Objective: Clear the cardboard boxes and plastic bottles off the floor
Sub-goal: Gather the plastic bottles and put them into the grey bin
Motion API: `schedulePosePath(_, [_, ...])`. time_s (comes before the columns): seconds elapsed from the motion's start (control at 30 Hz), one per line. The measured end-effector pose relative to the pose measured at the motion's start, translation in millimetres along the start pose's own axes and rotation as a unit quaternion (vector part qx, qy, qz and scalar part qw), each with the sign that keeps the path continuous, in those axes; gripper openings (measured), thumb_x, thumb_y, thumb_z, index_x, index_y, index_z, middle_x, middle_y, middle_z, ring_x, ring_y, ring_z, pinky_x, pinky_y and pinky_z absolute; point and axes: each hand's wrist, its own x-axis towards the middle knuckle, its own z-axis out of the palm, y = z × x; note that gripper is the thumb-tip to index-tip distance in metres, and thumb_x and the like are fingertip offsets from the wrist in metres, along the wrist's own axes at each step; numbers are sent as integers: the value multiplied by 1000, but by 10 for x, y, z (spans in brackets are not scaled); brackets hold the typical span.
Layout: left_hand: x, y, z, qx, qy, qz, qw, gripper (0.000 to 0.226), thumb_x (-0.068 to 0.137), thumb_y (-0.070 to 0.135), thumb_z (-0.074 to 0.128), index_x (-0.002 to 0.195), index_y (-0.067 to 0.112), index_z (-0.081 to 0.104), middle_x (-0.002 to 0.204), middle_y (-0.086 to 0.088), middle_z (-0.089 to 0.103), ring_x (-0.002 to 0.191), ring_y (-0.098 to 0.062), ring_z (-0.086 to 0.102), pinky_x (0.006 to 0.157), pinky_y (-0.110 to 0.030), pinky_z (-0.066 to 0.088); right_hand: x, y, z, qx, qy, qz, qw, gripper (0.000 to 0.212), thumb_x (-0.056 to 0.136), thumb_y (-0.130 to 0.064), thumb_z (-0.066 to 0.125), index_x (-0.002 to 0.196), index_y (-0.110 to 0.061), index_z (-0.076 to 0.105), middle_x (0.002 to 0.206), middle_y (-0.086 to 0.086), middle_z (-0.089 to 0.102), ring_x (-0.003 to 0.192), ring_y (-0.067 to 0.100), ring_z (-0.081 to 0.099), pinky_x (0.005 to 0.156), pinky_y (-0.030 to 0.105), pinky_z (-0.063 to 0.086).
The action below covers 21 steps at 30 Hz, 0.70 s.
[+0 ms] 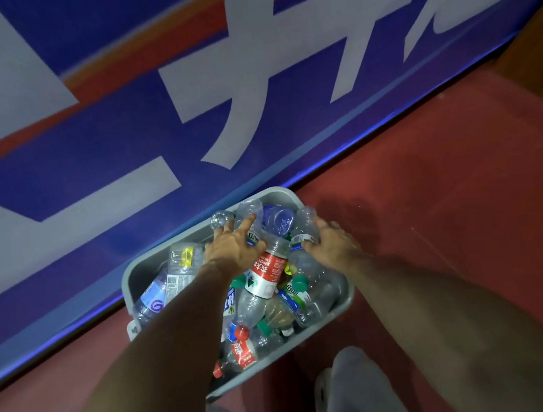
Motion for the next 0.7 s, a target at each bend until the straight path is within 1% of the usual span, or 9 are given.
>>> schedulePosePath(0.1, [-262,93,-194,-3,12,1,1000,75,94,67,44,155,48,5,168,-6,-2,153,-33,-3,119,-62,16,-277,-105,-235,-2,-9,0,1000,75,94,-49,57,157,-31,21,156,11,28,141,34,33,111,43,34])
schedulePosePath(0.2, [-613,219,-533,8,22,-6,1000,76,93,67,45,157,46,9,168,-6,-1,154,-33,-2,119,-61,15,-639,-288,-566,-9,-16,-10,1000,75,91,-50,60,154,-34,24,152,9,28,140,35,30,111,46,35])
schedulePosePath(0.27, [-874,317,-804,24,29,-4,999,75,93,68,45,156,46,11,168,-7,1,153,-33,2,118,-62,18,-956,-432,-840,-13,-14,-12,1000,74,90,-51,61,153,-37,24,152,8,27,139,35,29,111,49,35])
schedulePosePath(0.37, [-1331,490,-1257,32,62,20,997,73,92,66,45,155,45,16,167,-8,1,150,-34,12,114,-60,26,-1475,-652,-1275,-12,8,-4,1000,74,89,-53,63,152,-39,27,151,6,26,138,35,29,112,51,34])
schedulePosePath(0.47, [-1792,652,-1703,38,81,46,995,70,92,64,45,155,44,19,166,-9,1,146,-33,17,111,-59,30,-1978,-849,-1657,-7,53,9,999,71,88,-53,61,151,-37,31,148,7,30,136,37,31,112,51,35])
schedulePosePath(0.5, [-1934,696,-1839,43,85,56,994,70,93,65,44,155,44,19,166,-9,2,147,-34,17,111,-60,30,-2150,-902,-1773,-8,68,17,998,70,88,-52,60,150,-38,32,148,8,31,136,38,31,111,51,35])
schedulePosePath(0.57, [-2215,792,-2088,47,88,88,991,71,93,64,46,155,43,19,166,-10,1,149,-36,11,112,-63,27,-2529,-983,-1995,-18,77,45,996,73,88,-54,61,152,-40,29,153,9,26,140,38,27,112,53,35])
schedulePosePath(0.63, [-2485,923,-2291,44,96,126,986,71,93,62,49,155,43,20,166,-10,0,151,-36,5,113,-65,23,-2940,-993,-2162,-25,86,75,993,80,86,-54,66,154,-42,24,157,9,21,145,37,23,113,56,34])
schedulePosePath(0.7, [-2755,1097,-2427,53,102,164,980,72,93,61,51,155,43,19,167,-9,0,152,-36,2,114,-66,21,-3356,-942,-2271,-17,107,100,989,84,85,-50,70,154,-41,23,158,10,21,145,37,24,111,57,35])
